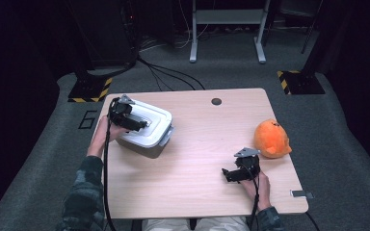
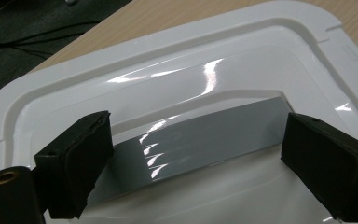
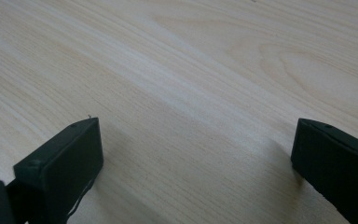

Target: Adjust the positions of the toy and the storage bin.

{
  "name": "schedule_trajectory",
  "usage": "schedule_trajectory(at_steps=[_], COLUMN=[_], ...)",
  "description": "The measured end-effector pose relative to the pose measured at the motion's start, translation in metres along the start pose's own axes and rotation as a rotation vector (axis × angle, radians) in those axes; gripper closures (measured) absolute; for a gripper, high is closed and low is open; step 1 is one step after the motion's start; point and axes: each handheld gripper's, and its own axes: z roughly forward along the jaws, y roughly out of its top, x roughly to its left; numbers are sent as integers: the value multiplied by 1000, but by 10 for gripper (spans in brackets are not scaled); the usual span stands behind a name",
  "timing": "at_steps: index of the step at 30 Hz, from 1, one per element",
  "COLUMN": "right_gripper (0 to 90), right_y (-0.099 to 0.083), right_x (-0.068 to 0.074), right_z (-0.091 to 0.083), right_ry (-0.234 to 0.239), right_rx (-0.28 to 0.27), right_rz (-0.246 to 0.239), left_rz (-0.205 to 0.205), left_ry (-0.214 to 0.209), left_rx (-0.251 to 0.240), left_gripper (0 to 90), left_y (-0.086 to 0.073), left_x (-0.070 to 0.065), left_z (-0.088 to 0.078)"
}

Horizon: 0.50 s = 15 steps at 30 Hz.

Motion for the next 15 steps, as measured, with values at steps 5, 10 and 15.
schedule_trajectory(at_steps=[5, 10, 15], right_gripper=[15, 15, 15], right_y=[0, 0, 0], right_x=[0, 0, -1], right_z=[0, 0, 0], right_ry=[-1, 1, -1], right_rx=[0, 1, -3], right_rz=[1, -3, -8], left_rz=[21, 44, 48], left_ry=[-4, -2, -15], left_rx=[-21, -42, -77], left_gripper=[166, 255, 354], left_y=[-4, -6, -8], left_x=[-1, -3, -6], left_z=[-4, -7, -9])
